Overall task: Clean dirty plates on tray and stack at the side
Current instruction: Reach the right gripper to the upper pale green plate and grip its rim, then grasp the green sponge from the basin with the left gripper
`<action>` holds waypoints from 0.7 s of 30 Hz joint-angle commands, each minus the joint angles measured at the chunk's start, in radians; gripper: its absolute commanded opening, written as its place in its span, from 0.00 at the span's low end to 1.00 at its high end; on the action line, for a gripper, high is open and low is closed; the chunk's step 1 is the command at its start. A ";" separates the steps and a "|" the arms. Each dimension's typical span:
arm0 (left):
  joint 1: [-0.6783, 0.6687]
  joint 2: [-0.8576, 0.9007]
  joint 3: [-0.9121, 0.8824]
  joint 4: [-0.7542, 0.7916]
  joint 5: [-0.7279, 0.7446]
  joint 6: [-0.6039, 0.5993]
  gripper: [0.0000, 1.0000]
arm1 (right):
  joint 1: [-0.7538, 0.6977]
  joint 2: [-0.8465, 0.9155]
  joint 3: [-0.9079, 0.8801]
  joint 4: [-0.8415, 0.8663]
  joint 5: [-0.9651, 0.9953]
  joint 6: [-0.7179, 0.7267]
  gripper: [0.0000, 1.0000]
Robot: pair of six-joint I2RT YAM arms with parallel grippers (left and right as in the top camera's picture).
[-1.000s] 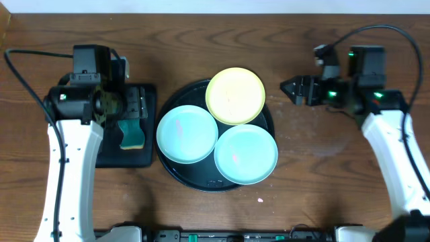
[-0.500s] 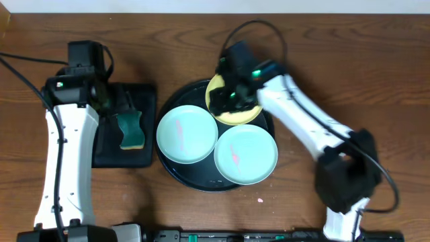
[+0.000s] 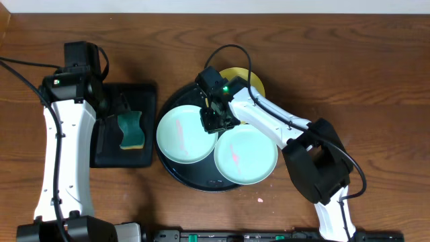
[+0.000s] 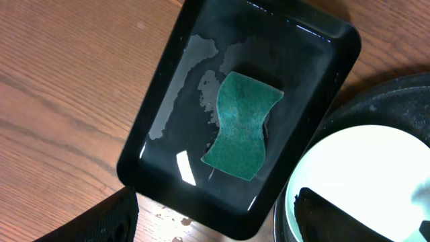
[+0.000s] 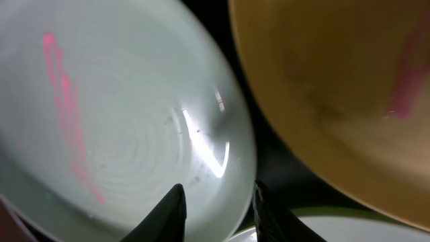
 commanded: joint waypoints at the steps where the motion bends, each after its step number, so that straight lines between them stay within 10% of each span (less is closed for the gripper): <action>1: 0.004 0.006 -0.014 -0.001 -0.017 -0.013 0.75 | 0.011 0.022 0.010 0.004 0.081 0.026 0.31; 21: 0.004 0.095 -0.052 -0.002 -0.015 -0.013 0.75 | 0.021 0.065 -0.031 0.060 0.084 0.058 0.12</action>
